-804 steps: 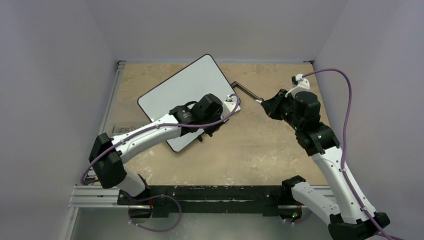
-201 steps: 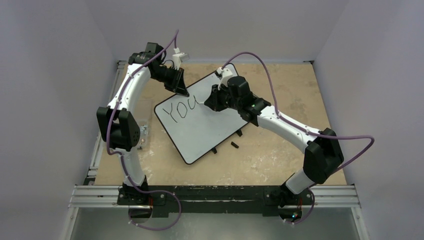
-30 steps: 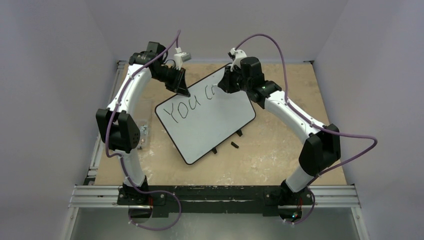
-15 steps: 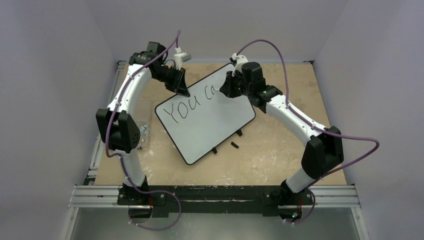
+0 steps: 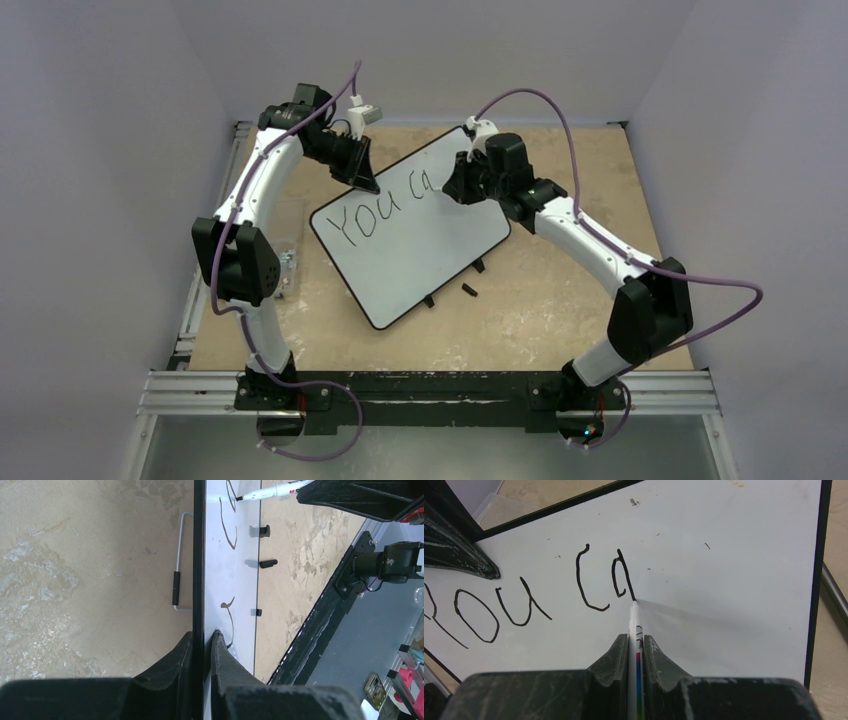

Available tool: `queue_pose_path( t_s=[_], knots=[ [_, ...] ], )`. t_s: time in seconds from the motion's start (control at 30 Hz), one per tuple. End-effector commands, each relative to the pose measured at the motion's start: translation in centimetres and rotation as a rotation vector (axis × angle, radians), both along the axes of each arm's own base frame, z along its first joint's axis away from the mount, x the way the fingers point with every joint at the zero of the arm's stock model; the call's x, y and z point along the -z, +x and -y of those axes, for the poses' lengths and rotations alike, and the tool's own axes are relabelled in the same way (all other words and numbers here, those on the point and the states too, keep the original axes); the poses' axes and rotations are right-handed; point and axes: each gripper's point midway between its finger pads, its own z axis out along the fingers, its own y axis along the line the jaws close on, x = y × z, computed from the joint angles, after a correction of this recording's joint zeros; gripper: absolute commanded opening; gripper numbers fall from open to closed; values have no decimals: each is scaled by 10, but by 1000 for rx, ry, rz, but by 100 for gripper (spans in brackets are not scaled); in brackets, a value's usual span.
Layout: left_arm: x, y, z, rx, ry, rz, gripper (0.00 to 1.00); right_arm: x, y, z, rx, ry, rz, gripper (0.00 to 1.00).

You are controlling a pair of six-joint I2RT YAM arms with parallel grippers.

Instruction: Write a sentence on the whiteboard

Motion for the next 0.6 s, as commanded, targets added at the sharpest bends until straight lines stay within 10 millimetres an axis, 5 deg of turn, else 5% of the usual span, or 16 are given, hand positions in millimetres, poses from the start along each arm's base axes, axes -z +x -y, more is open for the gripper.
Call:
queue_pose_path(
  t_s=[0.0,0.37,0.57],
  knots=[
    [-7,12,-17,-4,120,137,0,-6,-2,10,30,-14,21,0],
    [-8,12,-17,-5,121,140,0,-62,-5,20,57,9,122,0],
    [-7,11,-18,-5,123,140,0,-73,5,21,99,32,161,0]
  ],
)
